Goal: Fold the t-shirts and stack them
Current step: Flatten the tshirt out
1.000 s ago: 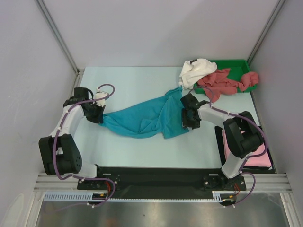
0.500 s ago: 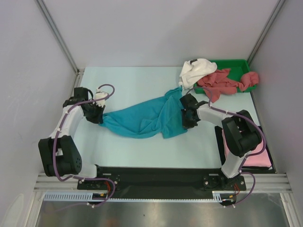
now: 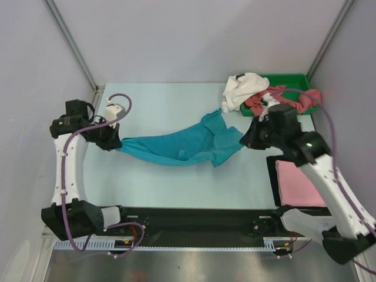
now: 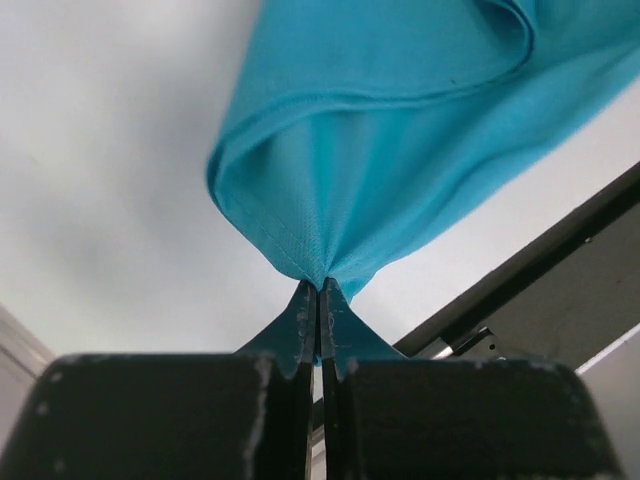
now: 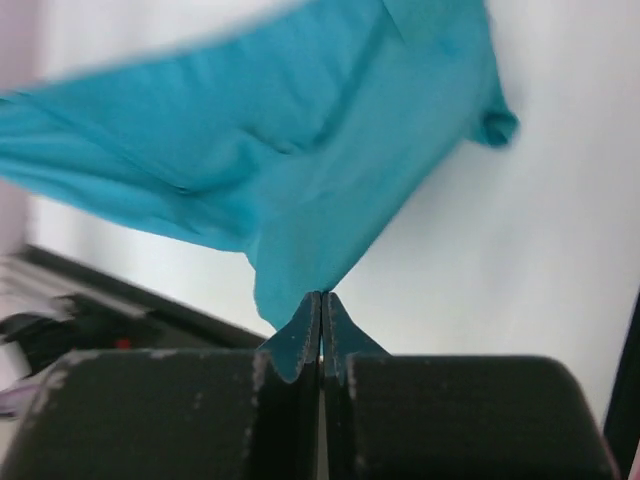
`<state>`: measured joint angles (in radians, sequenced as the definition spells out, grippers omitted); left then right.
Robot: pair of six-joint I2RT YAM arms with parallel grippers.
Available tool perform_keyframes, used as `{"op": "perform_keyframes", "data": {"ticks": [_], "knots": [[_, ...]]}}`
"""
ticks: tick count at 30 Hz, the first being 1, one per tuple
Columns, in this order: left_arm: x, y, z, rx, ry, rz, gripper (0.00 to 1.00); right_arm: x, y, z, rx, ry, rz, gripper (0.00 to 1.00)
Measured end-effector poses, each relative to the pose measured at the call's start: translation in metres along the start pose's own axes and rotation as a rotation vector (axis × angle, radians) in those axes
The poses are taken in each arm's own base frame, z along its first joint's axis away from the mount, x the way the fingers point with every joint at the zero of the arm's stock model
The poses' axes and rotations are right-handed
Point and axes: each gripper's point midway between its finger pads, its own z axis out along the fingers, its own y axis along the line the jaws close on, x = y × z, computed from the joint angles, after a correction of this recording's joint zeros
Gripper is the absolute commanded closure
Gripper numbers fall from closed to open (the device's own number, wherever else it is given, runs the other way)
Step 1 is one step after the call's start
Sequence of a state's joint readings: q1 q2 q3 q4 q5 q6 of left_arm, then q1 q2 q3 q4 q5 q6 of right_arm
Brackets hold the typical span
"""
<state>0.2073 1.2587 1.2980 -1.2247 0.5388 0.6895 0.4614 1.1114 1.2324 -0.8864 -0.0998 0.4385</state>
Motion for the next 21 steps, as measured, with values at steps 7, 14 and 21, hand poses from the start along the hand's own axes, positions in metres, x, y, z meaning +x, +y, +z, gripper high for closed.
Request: {"op": "perform_keyframes", "data": {"ticks": [7, 14, 21], "knots": [[-0.076, -0.017, -0.086, -0.102, -0.246, 0.148, 1.00, -0.064, 0.061, -0.177, -0.232, -0.373, -0.019, 1.00], [-0.132, -0.042, -0.162, -0.210, -0.463, 0.262, 1.00, -0.098, 0.094, -0.261, -0.372, -0.565, -0.049, 1.00], [-0.134, -0.034, -0.156, -0.204, -0.440, 0.201, 1.00, -0.148, 0.105, -0.217, -0.298, -0.546, -0.096, 1.00]]}}
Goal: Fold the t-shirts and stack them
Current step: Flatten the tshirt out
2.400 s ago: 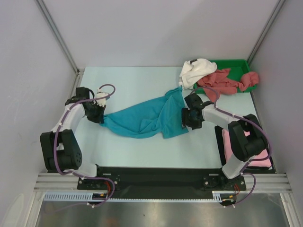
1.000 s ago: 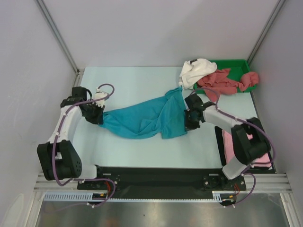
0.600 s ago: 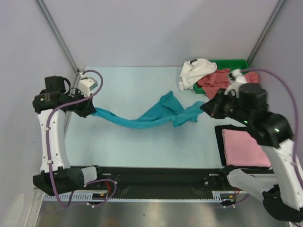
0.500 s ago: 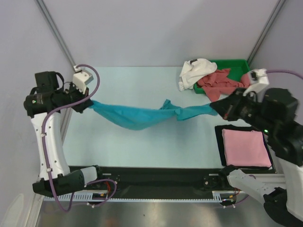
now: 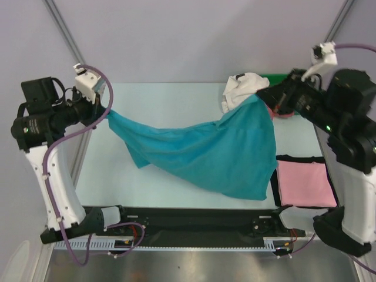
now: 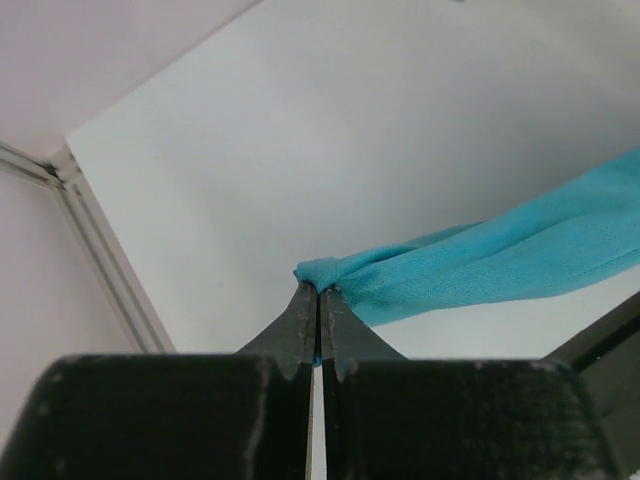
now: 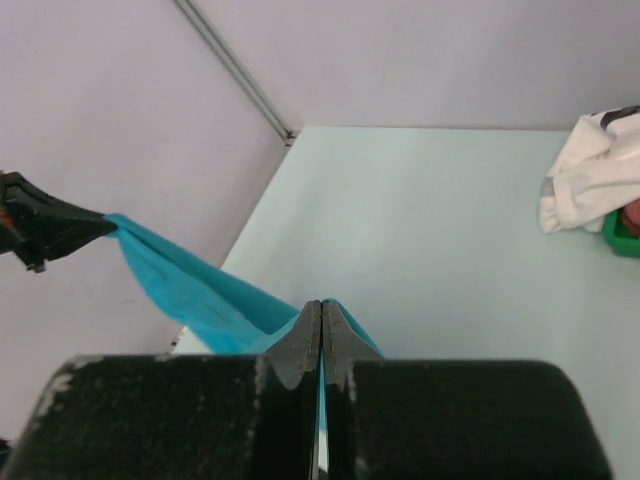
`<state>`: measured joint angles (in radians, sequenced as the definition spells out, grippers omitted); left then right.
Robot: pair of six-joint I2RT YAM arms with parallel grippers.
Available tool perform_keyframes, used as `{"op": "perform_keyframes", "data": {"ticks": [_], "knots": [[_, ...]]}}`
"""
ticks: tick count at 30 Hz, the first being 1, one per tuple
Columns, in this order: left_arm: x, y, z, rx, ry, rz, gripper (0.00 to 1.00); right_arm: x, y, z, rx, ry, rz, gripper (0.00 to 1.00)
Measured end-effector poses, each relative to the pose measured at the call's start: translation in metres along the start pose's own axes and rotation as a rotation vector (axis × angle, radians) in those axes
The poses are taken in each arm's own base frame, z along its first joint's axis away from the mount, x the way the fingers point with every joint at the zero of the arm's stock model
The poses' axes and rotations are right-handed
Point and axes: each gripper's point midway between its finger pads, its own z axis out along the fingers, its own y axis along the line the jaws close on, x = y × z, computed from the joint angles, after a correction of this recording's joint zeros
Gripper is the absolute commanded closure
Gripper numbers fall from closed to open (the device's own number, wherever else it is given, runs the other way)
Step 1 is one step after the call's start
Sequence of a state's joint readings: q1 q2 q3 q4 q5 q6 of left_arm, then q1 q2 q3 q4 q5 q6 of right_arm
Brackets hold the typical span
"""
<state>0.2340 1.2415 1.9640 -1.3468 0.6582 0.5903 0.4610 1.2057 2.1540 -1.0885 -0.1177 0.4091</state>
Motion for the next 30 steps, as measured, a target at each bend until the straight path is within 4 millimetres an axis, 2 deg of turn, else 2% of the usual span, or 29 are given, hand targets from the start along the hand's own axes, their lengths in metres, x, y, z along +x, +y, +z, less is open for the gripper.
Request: {"op": "perform_keyframes", "data": {"ticks": [2, 4, 8, 10, 12, 14, 16, 18, 22, 24, 27, 29, 30], "knots": [[0.012, 0.009, 0.016, 0.019, 0.049, -0.056, 1.00, -0.002, -0.012, 0.030, 0.022, 0.016, -0.014, 1.00], [0.024, 0.020, 0.034, 0.030, 0.103, -0.120, 1.00, -0.009, -0.032, 0.065, 0.048, 0.019, -0.005, 1.00], [0.044, 0.052, 0.071, 0.019, 0.189, -0.226, 1.00, -0.017, -0.082, 0.144, 0.088, 0.032, 0.031, 1.00], [0.042, 0.070, 0.086, -0.006, 0.197, -0.257, 1.00, -0.020, -0.106, 0.181, 0.104, 0.039, 0.054, 1.00], [0.031, 0.093, 0.099, -0.049, 0.177, -0.275, 1.00, -0.035, -0.122, 0.215, 0.099, 0.006, 0.082, 1.00], [0.016, 0.116, 0.108, -0.102, 0.139, -0.280, 1.00, -0.053, -0.134, 0.240, 0.084, -0.054, 0.123, 1.00], [-0.008, 0.141, 0.112, -0.171, 0.073, -0.271, 1.00, -0.069, -0.142, 0.250, 0.076, -0.111, 0.164, 1.00], [-0.032, 0.161, 0.111, -0.240, -0.010, -0.246, 1.00, -0.087, -0.147, 0.251, 0.064, -0.177, 0.194, 1.00], [-0.060, 0.175, 0.102, -0.308, -0.112, -0.213, 1.00, -0.132, -0.137, 0.236, 0.002, -0.320, 0.210, 1.00], [-0.070, 0.178, 0.100, -0.318, -0.147, -0.194, 1.00, -0.147, -0.131, 0.226, -0.022, -0.366, 0.198, 1.00], [-0.075, 0.179, 0.103, -0.314, -0.168, -0.180, 1.00, -0.152, -0.126, 0.213, -0.031, -0.378, 0.178, 1.00], [-0.066, 0.177, 0.108, -0.303, -0.156, -0.178, 1.00, -0.143, -0.128, 0.209, -0.018, -0.357, 0.171, 1.00], [-0.057, 0.174, 0.111, -0.291, -0.138, -0.186, 1.00, -0.132, -0.130, 0.206, -0.002, -0.330, 0.173, 1.00]]}}
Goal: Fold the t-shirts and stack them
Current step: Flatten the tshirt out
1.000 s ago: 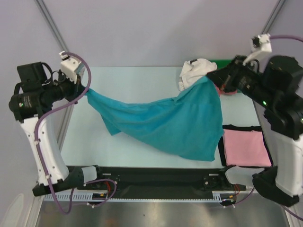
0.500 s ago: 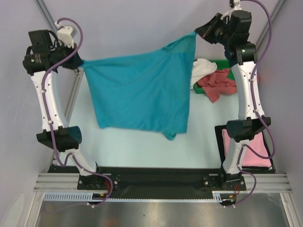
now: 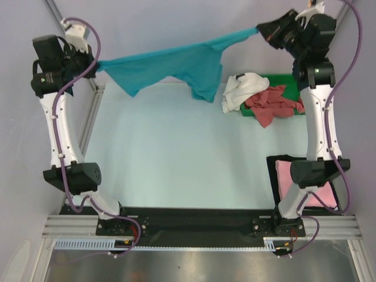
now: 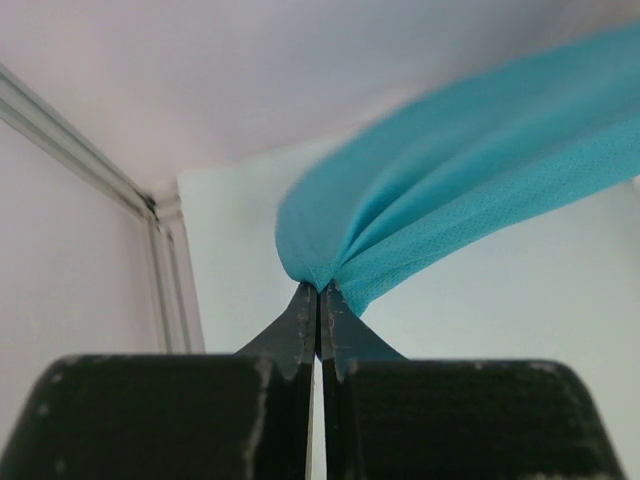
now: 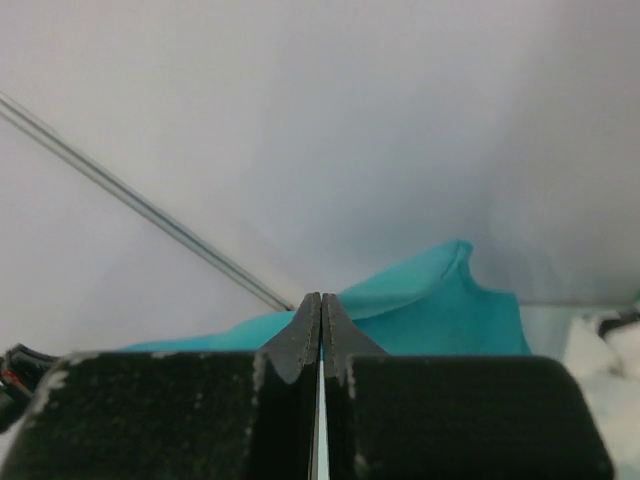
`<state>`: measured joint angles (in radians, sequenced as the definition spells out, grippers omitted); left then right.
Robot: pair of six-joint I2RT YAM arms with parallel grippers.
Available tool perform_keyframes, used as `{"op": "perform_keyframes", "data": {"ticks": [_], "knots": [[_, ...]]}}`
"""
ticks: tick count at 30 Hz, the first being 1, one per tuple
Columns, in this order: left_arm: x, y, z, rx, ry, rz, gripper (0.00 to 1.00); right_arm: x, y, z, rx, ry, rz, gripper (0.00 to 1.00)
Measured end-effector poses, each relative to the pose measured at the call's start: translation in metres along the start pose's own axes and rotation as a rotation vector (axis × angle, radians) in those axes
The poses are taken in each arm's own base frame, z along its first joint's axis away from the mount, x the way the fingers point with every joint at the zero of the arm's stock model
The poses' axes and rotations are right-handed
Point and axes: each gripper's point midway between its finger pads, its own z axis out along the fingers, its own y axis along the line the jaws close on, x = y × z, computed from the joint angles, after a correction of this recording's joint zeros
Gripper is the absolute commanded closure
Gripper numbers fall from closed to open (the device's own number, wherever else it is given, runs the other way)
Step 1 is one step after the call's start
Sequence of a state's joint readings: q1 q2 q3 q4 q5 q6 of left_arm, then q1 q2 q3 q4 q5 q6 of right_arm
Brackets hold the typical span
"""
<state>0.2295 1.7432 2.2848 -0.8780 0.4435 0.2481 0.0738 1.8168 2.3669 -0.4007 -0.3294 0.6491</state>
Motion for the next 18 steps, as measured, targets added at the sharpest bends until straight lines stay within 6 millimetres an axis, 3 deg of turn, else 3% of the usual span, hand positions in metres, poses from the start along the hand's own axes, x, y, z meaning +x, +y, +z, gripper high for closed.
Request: {"op": "perform_keyframes", "data": {"ticks": [4, 6, 10, 12, 16, 18], "knots": [[0.065, -0.013, 0.004, 0.046, 0.140, -0.012, 1.00, 0.057, -0.031, -0.029, 0.110, 0.136, -0.019, 1.00], [0.110, -0.022, 0.003, 0.074, 0.224, 0.002, 0.99, 0.100, -0.052, -0.053, 0.182, 0.225, -0.035, 1.00], [0.217, -0.049, -0.018, 0.135, 0.423, 0.009, 1.00, 0.192, -0.086, -0.125, 0.314, 0.416, -0.032, 1.00], [0.273, -0.067, -0.035, 0.182, 0.540, 0.011, 1.00, 0.243, -0.103, -0.174, 0.381, 0.522, -0.014, 1.00], [0.355, -0.090, -0.063, 0.250, 0.717, 0.030, 1.00, 0.326, -0.130, -0.255, 0.491, 0.688, 0.035, 1.00], [0.385, -0.098, -0.076, 0.279, 0.792, 0.036, 1.00, 0.362, -0.143, -0.291, 0.555, 0.779, 0.077, 1.00]]}}
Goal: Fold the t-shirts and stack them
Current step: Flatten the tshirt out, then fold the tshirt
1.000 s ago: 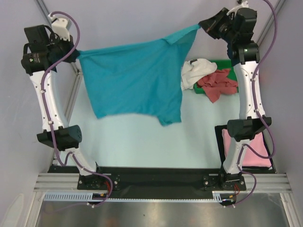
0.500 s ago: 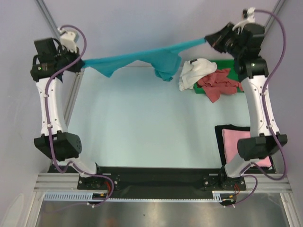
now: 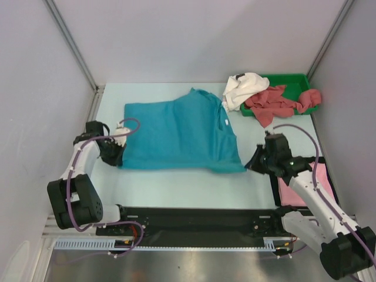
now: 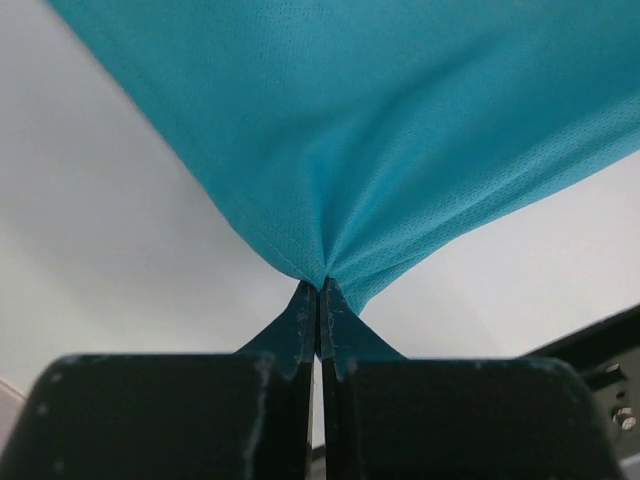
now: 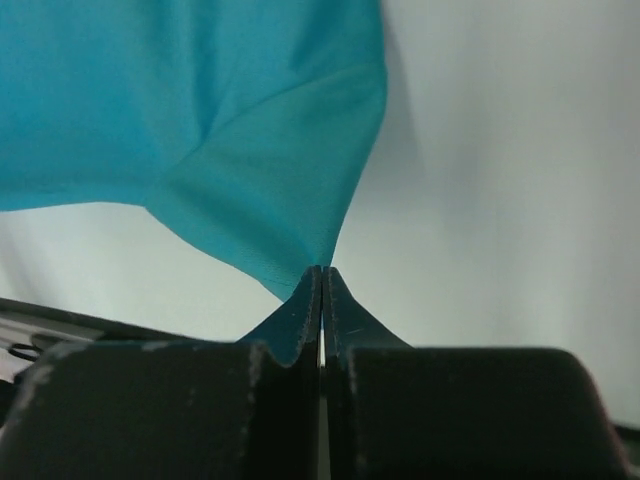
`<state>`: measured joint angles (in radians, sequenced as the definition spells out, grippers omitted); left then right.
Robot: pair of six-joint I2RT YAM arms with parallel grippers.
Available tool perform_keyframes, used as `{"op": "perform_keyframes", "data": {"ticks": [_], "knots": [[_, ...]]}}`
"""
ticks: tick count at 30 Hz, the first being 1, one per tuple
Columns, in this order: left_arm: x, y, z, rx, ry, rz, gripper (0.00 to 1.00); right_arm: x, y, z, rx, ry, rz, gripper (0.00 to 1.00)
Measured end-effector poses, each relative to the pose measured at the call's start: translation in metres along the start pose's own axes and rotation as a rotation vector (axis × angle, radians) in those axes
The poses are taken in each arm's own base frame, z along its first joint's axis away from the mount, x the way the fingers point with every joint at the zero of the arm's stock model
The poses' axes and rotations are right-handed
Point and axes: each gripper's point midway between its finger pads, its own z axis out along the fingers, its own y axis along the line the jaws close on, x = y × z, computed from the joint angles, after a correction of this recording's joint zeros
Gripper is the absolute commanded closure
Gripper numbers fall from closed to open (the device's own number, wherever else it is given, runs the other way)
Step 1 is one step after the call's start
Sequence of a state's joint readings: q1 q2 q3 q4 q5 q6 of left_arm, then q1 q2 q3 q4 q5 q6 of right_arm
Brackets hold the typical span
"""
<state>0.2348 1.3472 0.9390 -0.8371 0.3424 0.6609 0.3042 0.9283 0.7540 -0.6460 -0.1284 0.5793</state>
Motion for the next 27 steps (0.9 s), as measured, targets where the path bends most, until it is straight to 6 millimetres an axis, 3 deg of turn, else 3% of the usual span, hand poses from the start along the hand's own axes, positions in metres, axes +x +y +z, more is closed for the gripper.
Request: {"op": "perform_keyframes", "data": {"ticks": [3, 7, 14, 18, 22, 25, 27], "knots": [[0.040, -0.012, 0.012, 0.036, 0.104, 0.021, 1.00, 0.047, -0.024, 0.004, 0.063, 0.100, 0.063, 1.00], [0.070, -0.019, 0.006, 0.043, 0.176, 0.057, 0.99, 0.084, -0.029, -0.004, 0.080, 0.171, 0.121, 1.00], [0.108, -0.037, -0.023, 0.117, 0.294, 0.099, 1.00, 0.113, -0.016, -0.034, 0.079, 0.258, 0.145, 1.00], [0.127, -0.045, -0.037, 0.164, 0.363, 0.089, 0.99, 0.106, -0.002, -0.055, 0.065, 0.253, 0.138, 1.00], [0.111, -0.034, -0.048, 0.131, 0.340, 0.096, 1.00, 0.083, 0.012, -0.053, 0.069, 0.221, 0.080, 1.00], [0.074, -0.006, -0.053, 0.062, 0.259, 0.086, 0.99, 0.061, 0.021, -0.023, 0.116, 0.224, 0.010, 1.00], [0.050, 0.013, -0.049, 0.035, 0.207, 0.071, 0.99, 0.045, 0.028, 0.007, 0.136, 0.224, -0.057, 1.00]]}}
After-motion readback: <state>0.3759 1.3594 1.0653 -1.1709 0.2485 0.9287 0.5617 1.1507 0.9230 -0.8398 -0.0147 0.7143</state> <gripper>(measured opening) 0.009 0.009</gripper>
